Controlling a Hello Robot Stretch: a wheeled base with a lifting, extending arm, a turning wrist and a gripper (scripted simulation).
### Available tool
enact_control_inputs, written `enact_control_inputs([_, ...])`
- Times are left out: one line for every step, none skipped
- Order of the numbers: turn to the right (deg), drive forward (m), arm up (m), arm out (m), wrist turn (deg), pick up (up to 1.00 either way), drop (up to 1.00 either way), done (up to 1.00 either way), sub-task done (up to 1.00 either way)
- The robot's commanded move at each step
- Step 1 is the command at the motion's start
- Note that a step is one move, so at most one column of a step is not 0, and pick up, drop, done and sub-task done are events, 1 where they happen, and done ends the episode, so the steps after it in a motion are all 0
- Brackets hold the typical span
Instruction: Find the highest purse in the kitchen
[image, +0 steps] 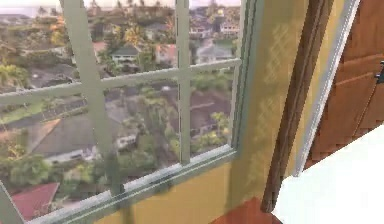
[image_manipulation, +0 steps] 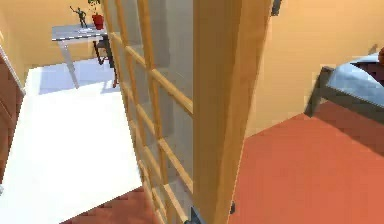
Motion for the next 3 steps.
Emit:
enact_control_inputs([0.0, 0.1, 0.0, 0.0, 0.0, 0.0, 0.0, 0.0, 0.0])
enact_control_inputs([45.0, 0.0, 0.0, 0.0, 0.0, 0.0, 0.0, 0.0, 0.0])
enact_control_inputs([12.0, 0.0, 0.0, 0.0, 0.0, 0.0, 0.0, 0.0, 0.0])
